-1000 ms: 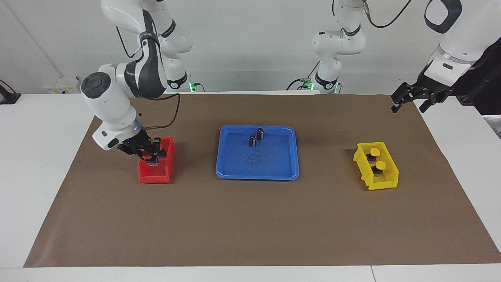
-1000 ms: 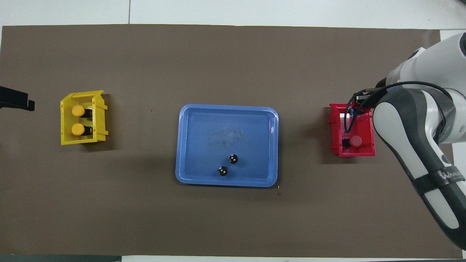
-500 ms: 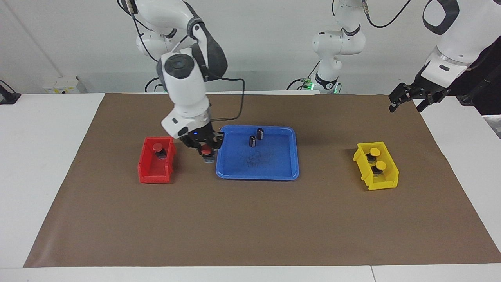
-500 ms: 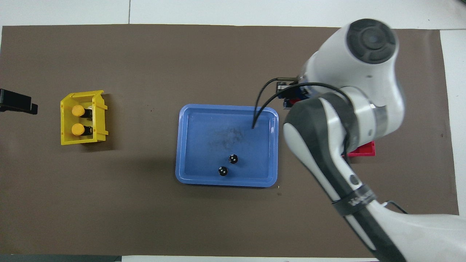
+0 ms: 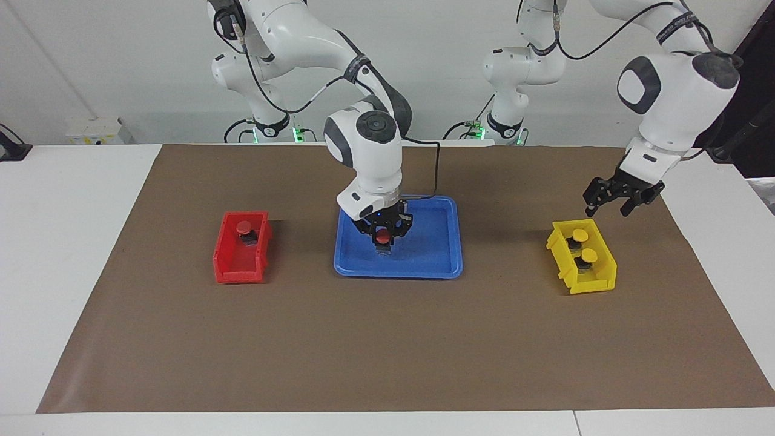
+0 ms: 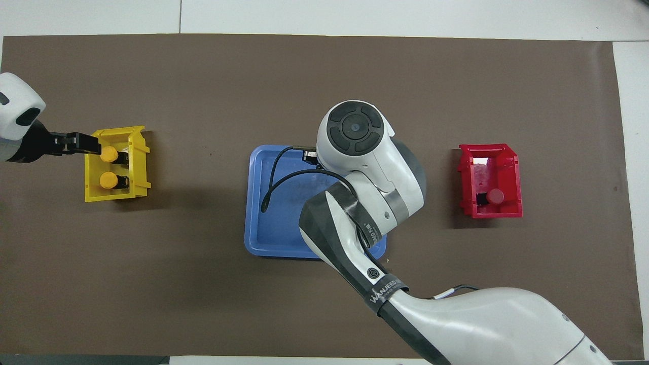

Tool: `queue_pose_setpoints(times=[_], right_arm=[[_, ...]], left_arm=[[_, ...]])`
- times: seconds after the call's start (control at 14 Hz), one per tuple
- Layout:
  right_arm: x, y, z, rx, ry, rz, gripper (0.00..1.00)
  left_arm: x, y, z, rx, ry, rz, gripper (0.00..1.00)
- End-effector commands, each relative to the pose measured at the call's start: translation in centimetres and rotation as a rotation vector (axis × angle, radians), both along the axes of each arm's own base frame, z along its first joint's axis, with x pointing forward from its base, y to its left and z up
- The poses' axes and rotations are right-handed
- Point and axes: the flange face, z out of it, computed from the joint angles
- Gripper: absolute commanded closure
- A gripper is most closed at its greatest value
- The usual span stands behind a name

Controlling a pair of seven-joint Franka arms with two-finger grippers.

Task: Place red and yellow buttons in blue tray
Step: 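Place the red button in the tray while the left gripper grasps yellow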

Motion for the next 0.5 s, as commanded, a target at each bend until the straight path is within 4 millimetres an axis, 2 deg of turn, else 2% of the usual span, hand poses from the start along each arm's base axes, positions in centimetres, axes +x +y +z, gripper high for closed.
queue_pose_setpoints(times=[0.0, 0.14, 0.43], right_arm=[[-1.1, 0.9, -1.5, -0.004, -0.006, -0.011, 0.75], [-1.1, 0.8, -1.8, -0.002, -0.011, -0.01, 0.72], [-1.9, 0.4, -3.6, 0.005, -0.041, 0.001, 0.67]], left_arm=[[1.7, 0.6, -3.4, 0.019, -0.018, -0.018, 0.32], [2.8, 1.2, -5.7, 0.026, -0.038, -0.026, 0.32], [3.4, 2.9, -7.5, 0.03, -0.045, 0.004, 0.32]])
